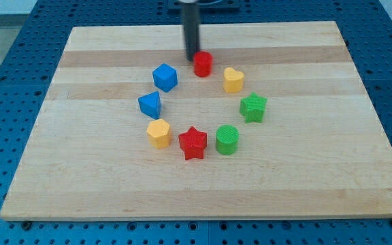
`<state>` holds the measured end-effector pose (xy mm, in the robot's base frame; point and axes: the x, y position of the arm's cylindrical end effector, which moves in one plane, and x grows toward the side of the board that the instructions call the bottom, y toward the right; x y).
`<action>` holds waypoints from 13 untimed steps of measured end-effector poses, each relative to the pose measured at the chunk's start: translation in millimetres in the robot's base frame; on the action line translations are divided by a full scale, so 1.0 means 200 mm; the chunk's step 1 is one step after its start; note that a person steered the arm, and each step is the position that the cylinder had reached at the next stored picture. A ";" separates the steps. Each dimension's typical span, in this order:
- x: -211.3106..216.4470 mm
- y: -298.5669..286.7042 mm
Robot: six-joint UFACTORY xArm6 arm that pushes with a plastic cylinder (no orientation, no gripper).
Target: Move the green star a bit down
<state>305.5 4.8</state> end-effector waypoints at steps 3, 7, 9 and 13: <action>-0.14 0.12; 0.20 0.43; 0.43 0.43; 0.62 0.43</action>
<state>429.3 90.6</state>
